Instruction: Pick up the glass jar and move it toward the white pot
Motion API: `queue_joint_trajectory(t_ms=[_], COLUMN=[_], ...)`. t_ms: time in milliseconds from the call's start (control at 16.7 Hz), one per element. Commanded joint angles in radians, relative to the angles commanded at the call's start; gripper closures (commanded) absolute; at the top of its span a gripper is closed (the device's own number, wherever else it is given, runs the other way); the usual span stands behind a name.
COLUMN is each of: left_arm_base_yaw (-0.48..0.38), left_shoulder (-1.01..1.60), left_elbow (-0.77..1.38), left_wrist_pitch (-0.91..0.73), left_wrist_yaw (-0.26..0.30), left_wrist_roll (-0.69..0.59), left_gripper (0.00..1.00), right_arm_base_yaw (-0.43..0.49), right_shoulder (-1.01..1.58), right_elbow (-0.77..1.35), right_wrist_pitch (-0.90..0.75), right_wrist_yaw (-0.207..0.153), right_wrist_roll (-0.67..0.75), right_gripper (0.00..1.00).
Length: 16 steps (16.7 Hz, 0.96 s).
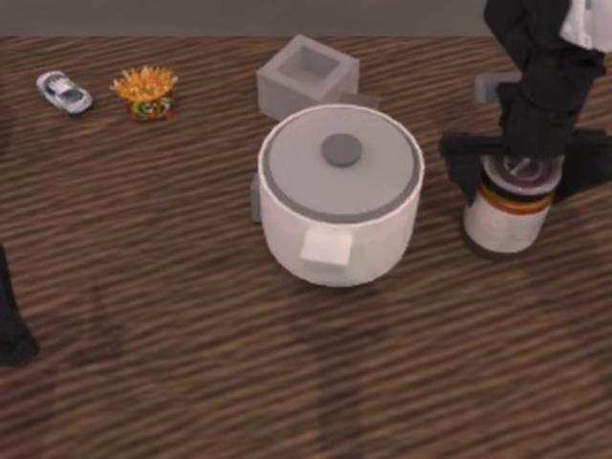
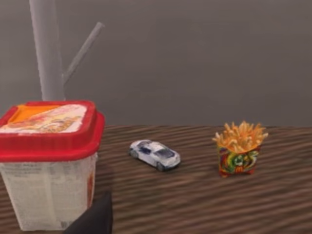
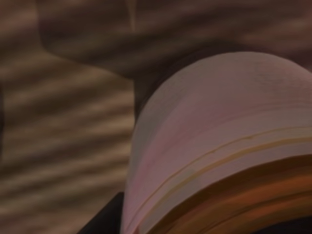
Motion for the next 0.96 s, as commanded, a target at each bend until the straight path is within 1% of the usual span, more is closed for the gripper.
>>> queue_joint_trajectory(t_ms=[600,660,960], left_arm_base_yaw=[0.0,0.0,0.0], left_shoulder=[0.0,0.0,0.0], left_elbow=[0.0,0.0,0.0], left_wrist_pitch=[0.0,0.0,0.0], left_wrist_yaw=[0.0,0.0,0.0], left_wrist_roll=[0.0,0.0,0.0], left_gripper=[0.0,0.0,0.0], right_arm_base_yaw=[0.0,0.0,0.0], right_shoulder=[0.0,0.0,0.0], right_elbow=[0.0,0.0,0.0], right_wrist_pitch=[0.0,0.0,0.0], right_wrist_yaw=[0.0,0.0,0.0], right_wrist_roll=[0.0,0.0,0.0], right_gripper=[0.02,0.0,0.0])
